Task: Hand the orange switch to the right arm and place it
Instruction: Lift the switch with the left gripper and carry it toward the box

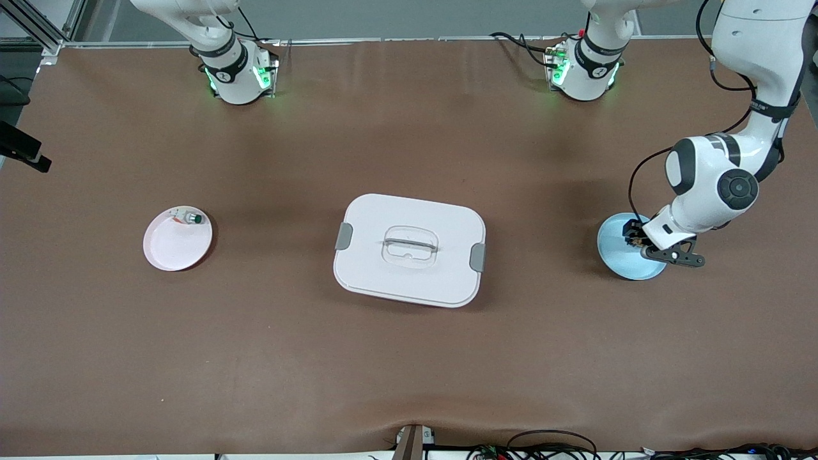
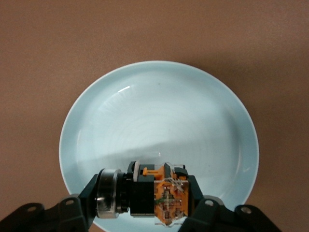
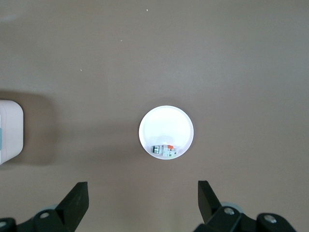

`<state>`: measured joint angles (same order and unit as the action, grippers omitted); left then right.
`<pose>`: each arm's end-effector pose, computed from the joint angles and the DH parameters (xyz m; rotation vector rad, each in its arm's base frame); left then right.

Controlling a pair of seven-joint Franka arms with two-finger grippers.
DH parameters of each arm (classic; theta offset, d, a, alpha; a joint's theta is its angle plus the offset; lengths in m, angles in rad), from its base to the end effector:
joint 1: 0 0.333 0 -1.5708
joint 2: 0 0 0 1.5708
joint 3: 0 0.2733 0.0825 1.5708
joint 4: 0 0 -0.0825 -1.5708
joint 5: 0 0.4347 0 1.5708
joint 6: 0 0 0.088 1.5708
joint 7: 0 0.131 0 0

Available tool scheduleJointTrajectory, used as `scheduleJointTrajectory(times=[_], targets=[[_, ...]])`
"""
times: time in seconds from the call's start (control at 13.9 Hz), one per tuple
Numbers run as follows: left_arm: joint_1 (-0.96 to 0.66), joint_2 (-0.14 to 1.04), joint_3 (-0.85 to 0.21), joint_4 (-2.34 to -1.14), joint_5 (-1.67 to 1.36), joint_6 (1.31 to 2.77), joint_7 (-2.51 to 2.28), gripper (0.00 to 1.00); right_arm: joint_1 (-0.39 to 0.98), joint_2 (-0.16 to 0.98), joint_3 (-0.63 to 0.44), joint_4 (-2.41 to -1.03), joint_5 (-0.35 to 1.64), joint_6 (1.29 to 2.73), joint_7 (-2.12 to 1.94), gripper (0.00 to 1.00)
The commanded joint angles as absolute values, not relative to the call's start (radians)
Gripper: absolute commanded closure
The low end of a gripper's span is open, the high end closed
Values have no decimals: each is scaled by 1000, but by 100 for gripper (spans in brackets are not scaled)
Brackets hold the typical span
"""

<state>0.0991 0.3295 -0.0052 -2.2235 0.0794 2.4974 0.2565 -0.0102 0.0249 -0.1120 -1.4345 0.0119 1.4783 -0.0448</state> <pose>0.5546 0.0527 0.1135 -3.0862 0.3521 0.0969 0.5983 -0.0710 0.6053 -3.1317 0.1193 -0.0309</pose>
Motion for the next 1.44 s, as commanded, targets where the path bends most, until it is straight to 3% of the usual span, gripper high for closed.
scheduleJointTrajectory(times=[0.0, 0.57, 1.08, 1.36], targets=[[104, 261, -9, -2217, 86, 2396, 258, 71, -20, 9, -106, -1447, 8, 1482, -38, 0], [94, 176, -17, -2034, 8, 2039, 109, 71, -20, 11, -106, -1430, 8, 1539, -32, 0], [101, 149, -69, -1911, -105, 1858, -184, 76, -41, 12, -106, -1390, 46, 1537, -29, 0], [104, 146, -71, -1839, -225, 1775, -279, 76, -116, 17, -107, -1394, 187, 1523, -31, 0]])
